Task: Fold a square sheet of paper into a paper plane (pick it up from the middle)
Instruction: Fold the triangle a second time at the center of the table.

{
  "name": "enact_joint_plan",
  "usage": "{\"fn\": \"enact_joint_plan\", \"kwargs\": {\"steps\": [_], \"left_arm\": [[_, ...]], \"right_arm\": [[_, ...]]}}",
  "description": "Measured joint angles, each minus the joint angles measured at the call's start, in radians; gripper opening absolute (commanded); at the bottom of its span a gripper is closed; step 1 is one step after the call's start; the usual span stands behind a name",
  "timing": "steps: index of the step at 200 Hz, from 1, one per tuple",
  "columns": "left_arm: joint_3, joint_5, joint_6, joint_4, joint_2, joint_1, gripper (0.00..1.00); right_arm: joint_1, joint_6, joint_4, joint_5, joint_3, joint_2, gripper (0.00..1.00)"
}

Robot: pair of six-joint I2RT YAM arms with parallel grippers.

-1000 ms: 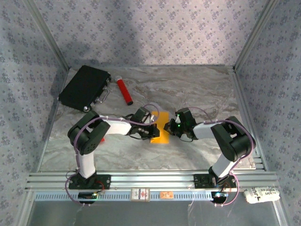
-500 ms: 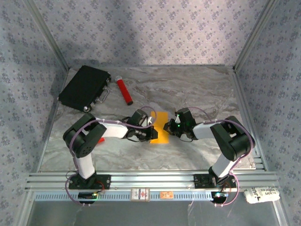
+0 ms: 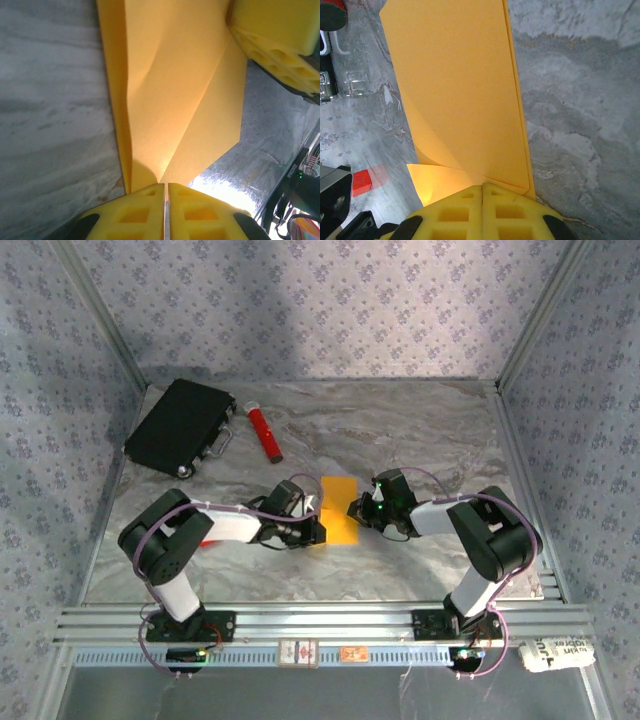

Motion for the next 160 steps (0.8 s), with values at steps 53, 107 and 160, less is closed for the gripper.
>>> {"fn": "enact_joint_plan", "kwargs": {"steps": [53,107,160], "left_arm": [[-0.012,0.024,0.008,-0.029,-0.055,0.003,0.09],[0.085,0.034,0.026,-0.032,-0.064,0.056,0.08],[0.203,0.029,0.095,-0.087,0.078,0.068,0.07]], "right_arm": [[0.0,-0.001,-0.002,-0.003,0.01,0.007,0.0],[0.0,-0.011,-0.037,-0.005,0.037,0.015,0.0],[0.0,-0.024,-0.045,-0.011,0.043,0.018,0.0]]}}
